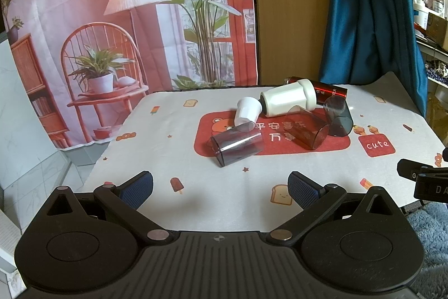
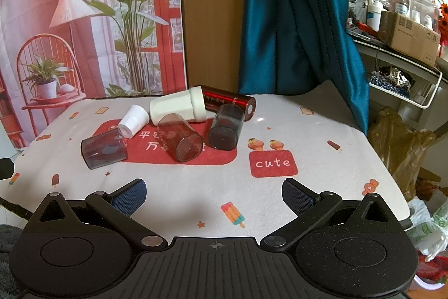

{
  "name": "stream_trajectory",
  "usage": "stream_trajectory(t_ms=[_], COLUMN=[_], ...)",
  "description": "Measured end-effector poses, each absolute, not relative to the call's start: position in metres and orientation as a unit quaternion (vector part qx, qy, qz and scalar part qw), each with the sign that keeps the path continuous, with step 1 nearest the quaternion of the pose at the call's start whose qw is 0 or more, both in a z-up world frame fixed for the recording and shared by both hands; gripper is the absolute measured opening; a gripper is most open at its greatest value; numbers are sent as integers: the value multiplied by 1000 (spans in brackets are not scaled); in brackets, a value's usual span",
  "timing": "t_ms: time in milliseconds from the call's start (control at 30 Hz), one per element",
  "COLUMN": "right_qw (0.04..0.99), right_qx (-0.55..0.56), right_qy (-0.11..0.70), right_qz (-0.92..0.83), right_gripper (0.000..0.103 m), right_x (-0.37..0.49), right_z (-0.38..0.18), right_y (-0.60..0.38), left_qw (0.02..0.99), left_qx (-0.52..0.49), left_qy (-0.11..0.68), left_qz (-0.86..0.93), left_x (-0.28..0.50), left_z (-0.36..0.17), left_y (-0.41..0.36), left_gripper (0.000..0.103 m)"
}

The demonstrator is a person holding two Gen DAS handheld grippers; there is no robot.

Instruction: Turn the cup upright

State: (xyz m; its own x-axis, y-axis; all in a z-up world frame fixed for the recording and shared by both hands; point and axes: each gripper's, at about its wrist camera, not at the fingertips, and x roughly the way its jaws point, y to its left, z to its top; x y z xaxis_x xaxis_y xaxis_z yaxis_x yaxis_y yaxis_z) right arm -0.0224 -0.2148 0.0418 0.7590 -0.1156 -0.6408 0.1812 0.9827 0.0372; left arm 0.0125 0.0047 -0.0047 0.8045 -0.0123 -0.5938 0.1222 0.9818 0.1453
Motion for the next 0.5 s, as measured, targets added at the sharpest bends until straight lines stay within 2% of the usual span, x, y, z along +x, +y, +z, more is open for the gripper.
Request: stream_trajectory(t_ms=[500], right_qw=[936], right_qx=[49], right_qy=[339], right_qz=[-79], right_gripper=[103], right_x=[-23], right_z=[41], right_y=[-214], left_qw=[945], left_qx=[88], left_qy=[312], left_qz=[-37], left_x=[12], left_z=[-8], left_y=[-2], left_gripper=[103])
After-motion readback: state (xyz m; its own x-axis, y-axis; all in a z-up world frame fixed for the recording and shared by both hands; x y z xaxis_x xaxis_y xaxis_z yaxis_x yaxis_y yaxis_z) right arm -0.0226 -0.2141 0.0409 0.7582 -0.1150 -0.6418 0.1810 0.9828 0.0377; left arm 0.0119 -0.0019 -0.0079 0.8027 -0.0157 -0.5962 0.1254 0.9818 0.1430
